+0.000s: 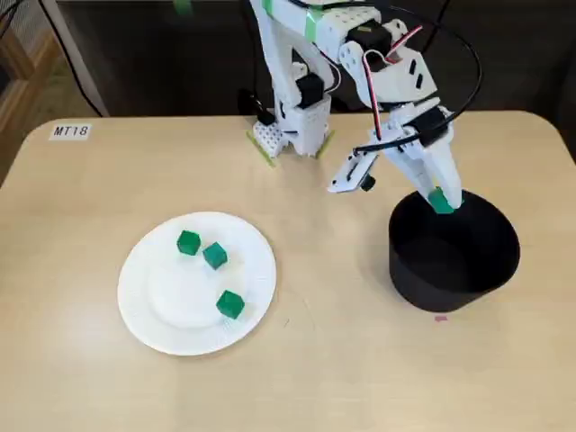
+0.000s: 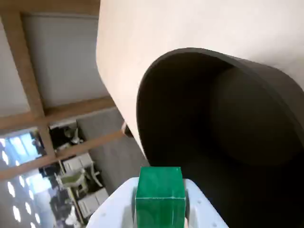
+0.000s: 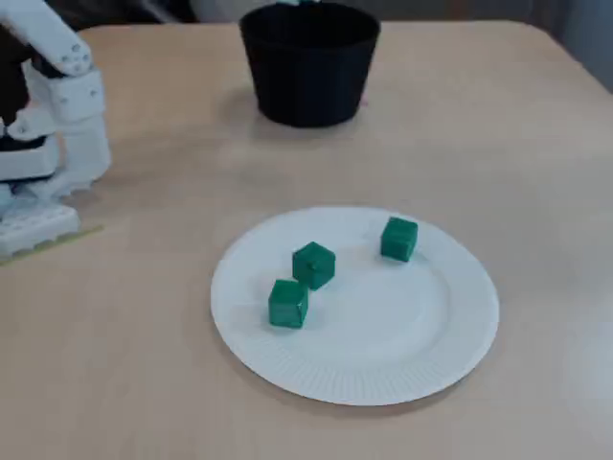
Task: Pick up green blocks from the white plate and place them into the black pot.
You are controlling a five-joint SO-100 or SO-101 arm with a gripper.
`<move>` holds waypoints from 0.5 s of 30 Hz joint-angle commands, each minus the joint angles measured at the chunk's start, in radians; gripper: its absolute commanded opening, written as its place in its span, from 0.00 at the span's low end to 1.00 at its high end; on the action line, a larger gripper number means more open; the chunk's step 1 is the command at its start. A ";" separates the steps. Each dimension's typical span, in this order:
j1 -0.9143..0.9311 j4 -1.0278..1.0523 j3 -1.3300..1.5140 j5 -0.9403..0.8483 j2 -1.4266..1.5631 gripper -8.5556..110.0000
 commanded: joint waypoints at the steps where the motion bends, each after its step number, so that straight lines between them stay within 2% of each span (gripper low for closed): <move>1: 0.026 0.040 -0.141 -0.026 -0.061 0.05; 2: 0.034 0.064 -0.167 -0.031 -0.078 0.05; 5: 0.044 0.106 -0.195 -0.060 -0.081 0.22; 8: 0.051 0.130 -0.198 -0.081 -0.075 0.31; 13: 0.054 0.155 -0.212 -0.089 -0.075 0.34; 15: 0.058 0.167 -0.229 -0.086 -0.081 0.28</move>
